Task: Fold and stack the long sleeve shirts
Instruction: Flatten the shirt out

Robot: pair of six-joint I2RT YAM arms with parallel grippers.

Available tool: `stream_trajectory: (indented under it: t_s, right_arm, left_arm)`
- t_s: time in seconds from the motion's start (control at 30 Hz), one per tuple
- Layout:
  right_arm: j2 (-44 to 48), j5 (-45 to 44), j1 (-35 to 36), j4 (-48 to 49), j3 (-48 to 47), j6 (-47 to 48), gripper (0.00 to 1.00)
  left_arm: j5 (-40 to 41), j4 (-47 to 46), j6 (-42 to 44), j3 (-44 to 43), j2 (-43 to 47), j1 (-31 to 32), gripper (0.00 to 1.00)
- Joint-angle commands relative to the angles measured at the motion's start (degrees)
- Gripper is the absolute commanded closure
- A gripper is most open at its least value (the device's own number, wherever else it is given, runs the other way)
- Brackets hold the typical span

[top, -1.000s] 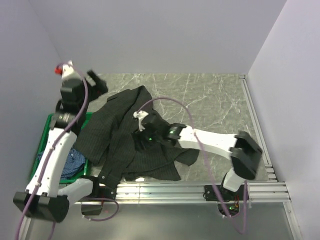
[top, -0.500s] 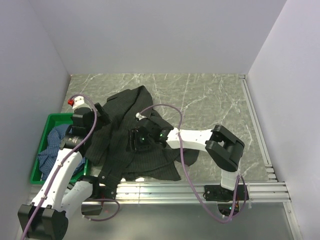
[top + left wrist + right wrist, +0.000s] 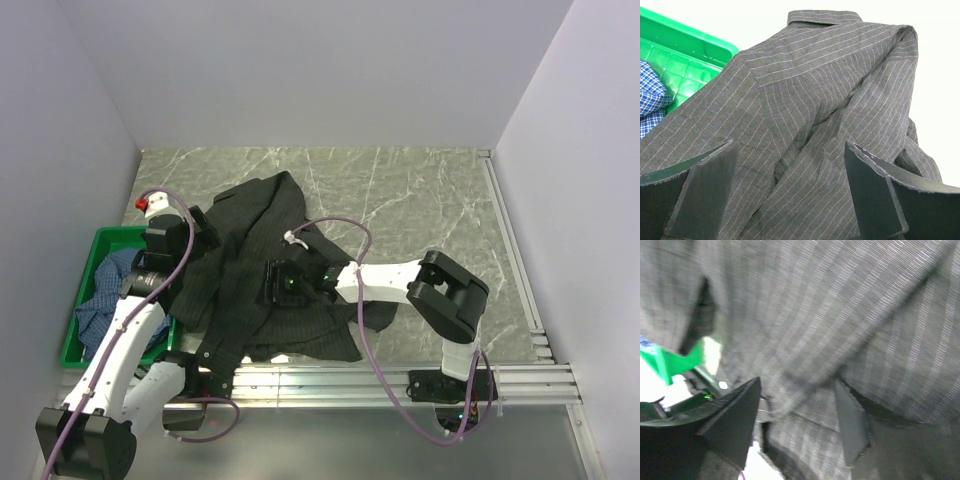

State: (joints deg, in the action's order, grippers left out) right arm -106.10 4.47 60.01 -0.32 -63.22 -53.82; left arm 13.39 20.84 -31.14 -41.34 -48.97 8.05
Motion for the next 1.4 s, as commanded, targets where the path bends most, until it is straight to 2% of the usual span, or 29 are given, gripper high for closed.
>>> stream_trajectory:
  t_s: [0.0, 0.13, 0.23, 0.33, 0.37, 0.4, 0.43, 0.53, 0.67, 0.77, 0.87, 0.9, 1.0, 1.03, 1.1, 1.13, 1.17, 1.23, 1.3, 1.37]
  right_arm:
    - [-0.5, 0.7, -0.2, 7.9, -0.2, -1.4, 0.35]
    - [-1.8, 1.5, -0.2, 9.3, -1.7, -0.9, 0.4]
    - [-3.5, 1.3, -0.2, 9.6, -2.5, -1.3, 0.49]
    - [-4.2, 1.1, -0.2, 9.1, -2.6, -1.4, 0.61]
    - [-4.4, 0.5, -0.2, 8.8, -2.5, -1.3, 0.71]
    - [-4.3, 0.1, -0.2, 8.4, -2.4, -1.1, 0.76]
    - [-3.6, -0.3, -0.2, 7.5, -2.3, -0.3, 0.87]
    - [0.0, -2.0, -0.4, 5.3, -2.9, 2.8, 0.99]
    - [6.3, -4.1, -2.4, -1.5, -5.1, 8.3, 1.0]
    - [11.3, -6.1, -7.8, -8.3, -7.8, 12.9, 1.0]
    - [15.1, -8.2, -16.6, -13.5, -11.0, 17.9, 1.0]
    - [15.7, -8.2, -22.2, -14.9, -12.3, 18.9, 1.0]
    - [15.8, -10.8, -29.3, -18.6, -18.5, 22.7, 1.0]
    - [14.9, -11.7, -33.4, -19.0, -20.1, 24.0, 0.99]
    - [13.8, -12.1, -36.5, -19.5, -24.5, 24.5, 0.86]
    - [12.6, -12.6, -37.8, -19.7, -25.8, 25.1, 0.74]
    - [12.0, -13.4, -39.3, -21.3, -28.9, 25.4, 0.5]
    - [10.7, -15.0, -39.4, -24.4, -33.1, 27.4, 0.33]
    - [11.5, -14.7, -38.4, -26.6, -32.3, 28.3, 0.29]
    - [15.1, -13.1, -35.8, -25.4, -26.3, 30.1, 0.27]
  left_arm:
    - [0.1, -0.9, -0.1, -1.1, 0.0, -0.2, 0.09]
    - [0.1, -1.0, -0.1, -1.1, 0.1, -0.2, 0.09]
    - [0.1, -0.8, -0.2, -1.0, 0.0, -0.2, 0.1]
    - [-0.1, -0.9, -0.2, -1.0, 0.0, -0.2, 0.1]
    - [-0.2, -0.9, -0.2, -1.1, 0.1, -0.2, 0.1]
    - [-0.2, -0.8, -0.2, -1.1, 0.1, -0.2, 0.1]
    - [-0.2, -0.9, -0.2, -1.0, 0.1, -0.2, 0.1]
    - [-0.1, -0.8, -0.2, -1.0, 0.1, -0.2, 0.1]
    - [-0.6, -0.9, -0.2, -0.9, 0.2, -0.2, 0.09]
    - [-0.6, -0.6, -0.2, -0.9, 0.0, -0.2, 0.09]
    - [-0.9, -0.7, -0.1, -0.9, 0.1, -0.2, 0.09]
    - [-0.9, -0.7, -0.1, -0.9, 0.1, -0.2, 0.09]
    - [-1.3, -0.8, 0.0, -0.8, -0.1, -0.2, 0.09]
    - [-1.5, -0.9, 0.1, -1.0, -0.2, -0.2, 0.09]
    - [-1.9, -0.9, 0.2, -0.9, -0.4, -0.2, 0.09]
    - [-2.2, -0.8, 0.2, -0.9, -0.5, -0.2, 0.09]
    - [-2.6, -0.9, 0.3, -0.9, -0.6, -0.2, 0.09]
    - [-3.4, -1.1, 0.5, -0.8, -0.9, -0.2, 0.09]
    - [-3.6, -1.2, 0.5, -0.8, -1.0, -0.2, 0.09]
    - [-4.2, -1.3, 0.6, -0.8, -1.4, -0.2, 0.09]
